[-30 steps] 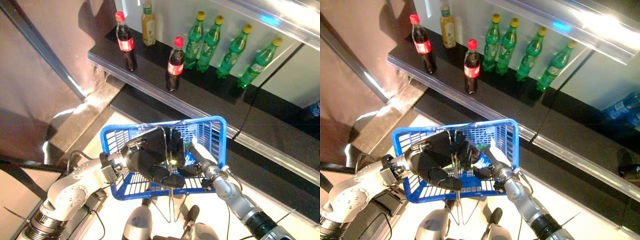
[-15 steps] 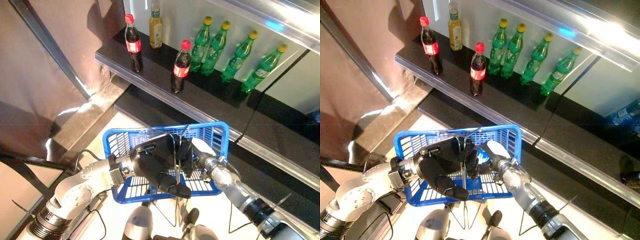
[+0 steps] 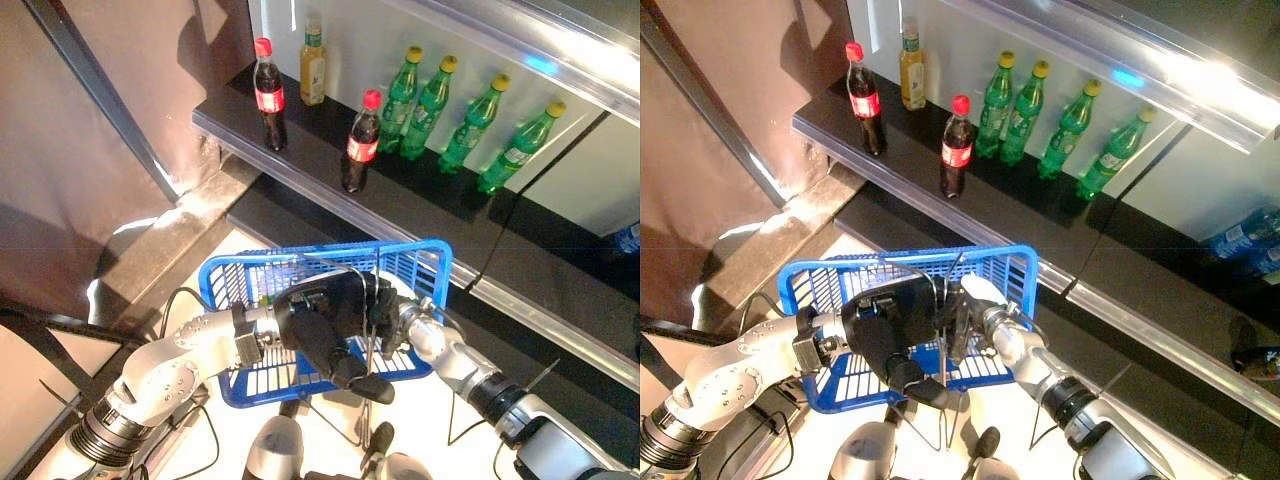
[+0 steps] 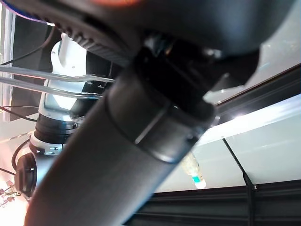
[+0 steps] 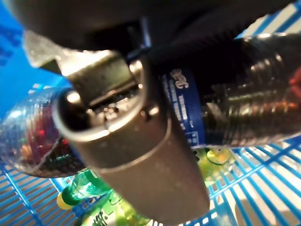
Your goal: Pick up the drink and place into the basket.
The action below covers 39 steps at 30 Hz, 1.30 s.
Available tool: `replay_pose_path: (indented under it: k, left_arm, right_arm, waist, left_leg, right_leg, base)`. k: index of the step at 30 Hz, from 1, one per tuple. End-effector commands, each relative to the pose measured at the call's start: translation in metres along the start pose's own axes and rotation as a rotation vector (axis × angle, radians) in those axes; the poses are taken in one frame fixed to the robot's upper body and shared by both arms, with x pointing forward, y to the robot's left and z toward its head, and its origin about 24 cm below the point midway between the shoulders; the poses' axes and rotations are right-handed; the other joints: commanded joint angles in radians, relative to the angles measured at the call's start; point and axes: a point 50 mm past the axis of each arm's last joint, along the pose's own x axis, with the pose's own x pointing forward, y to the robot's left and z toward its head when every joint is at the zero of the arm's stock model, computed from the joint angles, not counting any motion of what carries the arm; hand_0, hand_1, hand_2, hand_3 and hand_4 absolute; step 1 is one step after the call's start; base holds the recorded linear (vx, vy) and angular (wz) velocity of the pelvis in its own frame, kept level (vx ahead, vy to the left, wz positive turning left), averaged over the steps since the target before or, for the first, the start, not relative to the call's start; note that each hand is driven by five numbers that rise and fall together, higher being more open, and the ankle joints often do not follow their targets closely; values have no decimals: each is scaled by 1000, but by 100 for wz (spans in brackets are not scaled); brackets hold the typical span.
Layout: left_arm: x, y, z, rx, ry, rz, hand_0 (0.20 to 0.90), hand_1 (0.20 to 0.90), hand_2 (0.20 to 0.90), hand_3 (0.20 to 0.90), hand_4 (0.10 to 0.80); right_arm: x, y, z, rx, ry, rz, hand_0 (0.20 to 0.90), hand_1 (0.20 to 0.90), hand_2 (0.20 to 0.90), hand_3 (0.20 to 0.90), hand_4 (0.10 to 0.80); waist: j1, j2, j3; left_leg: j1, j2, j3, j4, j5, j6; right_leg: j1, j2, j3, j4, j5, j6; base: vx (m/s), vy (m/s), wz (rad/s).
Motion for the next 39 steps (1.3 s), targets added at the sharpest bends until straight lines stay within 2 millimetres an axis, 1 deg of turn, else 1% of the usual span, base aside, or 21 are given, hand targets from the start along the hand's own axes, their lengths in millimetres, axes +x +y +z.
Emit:
replay_pose_path:
  k: [1,4,5,6,8,10,13,14,15,25,32,39]
  left_arm:
    - [44,-86,70,75,-663,-712,300,300,300,200,100]
    - [51,-90,68,75,-662,-719,300,300,300,200,100]
    - [58,-92,64,78,-659,-726,300,300,300,200,100]
    - [59,-92,64,78,-658,-727,300,300,300,200,100]
    - [66,-92,59,81,-655,-737,300,300,300,200,100]
    - [69,-92,57,82,-655,-740,300,300,300,200,100]
    - [74,-90,53,87,-651,-741,300,300,300,200,100]
    - [76,-89,51,91,-650,-740,300,300,300,200,100]
    - [78,-88,49,98,-652,-735,300,300,300,200,100]
    - [85,-83,47,117,-666,-709,300,300,300,200,100]
    - [89,-80,50,132,-680,-680,300,300,300,200,100]
    - [90,-75,54,153,-703,-608,300,300,300,200,100]
  right_arm:
    - [7,39,11,-34,-13,100,300,300,300,200,100]
    - [10,41,16,-30,-16,98,300,300,300,200,100]
    - [14,39,21,-22,-20,94,305,305,305,205,105]
    - [14,38,22,-22,-20,93,305,305,305,205,105]
    - [19,34,29,-12,-26,89,324,324,324,227,127]
    - [21,33,31,-9,-30,90,349,349,349,258,158]
    - [23,33,35,-13,-35,96,415,415,415,335,235]
    - [23,34,36,-14,-34,100,618,618,618,571,471]
    - [24,35,37,-11,-34,106,900,900,900,900,800]
    - [25,38,37,-12,-40,121,900,900,900,900,800]
    - [25,38,38,-6,-36,123,900,900,900,900,800]
    - [23,40,32,29,-21,118,900,900,900,900,800]
  waist:
    - [15,-8,-425]
    - [19,-11,-424]
    - [23,-16,-420]
    - [24,-17,-419]
    - [30,-23,-415]
    - [32,-25,-415]
    - [33,-29,-415]
    - [32,-30,-415]
    - [29,-31,-415]
    - [15,-32,-414]
    - [7,-30,-412]
    - [2,-31,-410]
  left_leg:
    - [23,59,37,2,-84,-46]
    - [23,58,31,1,-83,-47]
    - [22,58,28,1,-82,-46]
    - [22,58,28,1,-82,-46]
    - [20,59,24,0,-79,-46]
    - [17,59,23,-1,-78,-46]
    - [13,59,24,-2,-76,-46]
    - [11,59,26,-3,-76,-46]
    - [10,59,28,-5,-76,-46]
    - [9,62,39,-5,-77,-49]
    - [11,63,45,-5,-78,-48]
    - [11,65,50,-5,-78,-50]
  right_leg:
    - [5,-75,-35,40,-34,57]
    - [6,-75,-42,40,-32,58]
    - [7,-73,-46,40,-31,55]
    - [8,-73,-46,40,-31,55]
    - [7,-71,-50,40,-29,51]
    - [5,-69,-51,40,-27,50]
    - [0,-68,-53,41,-25,49]
    - [-2,-67,-53,40,-24,49]
    - [-5,-65,-50,40,-24,48]
    - [-11,-64,-45,41,-25,49]
    - [-13,-63,-40,44,-26,49]
    - [-14,-64,-39,45,-26,49]
  base:
    - [-17,13,5]
    - [-21,-6,6]
    - [-30,-15,8]
    - [-30,-17,4]
    - [-17,-11,0]
    - [-16,-8,0]
    - [0,0,0]
    - [-38,5,2]
    - [-34,5,1]
    - [-6,3,0]
    - [0,0,0]
    - [0,0,0]
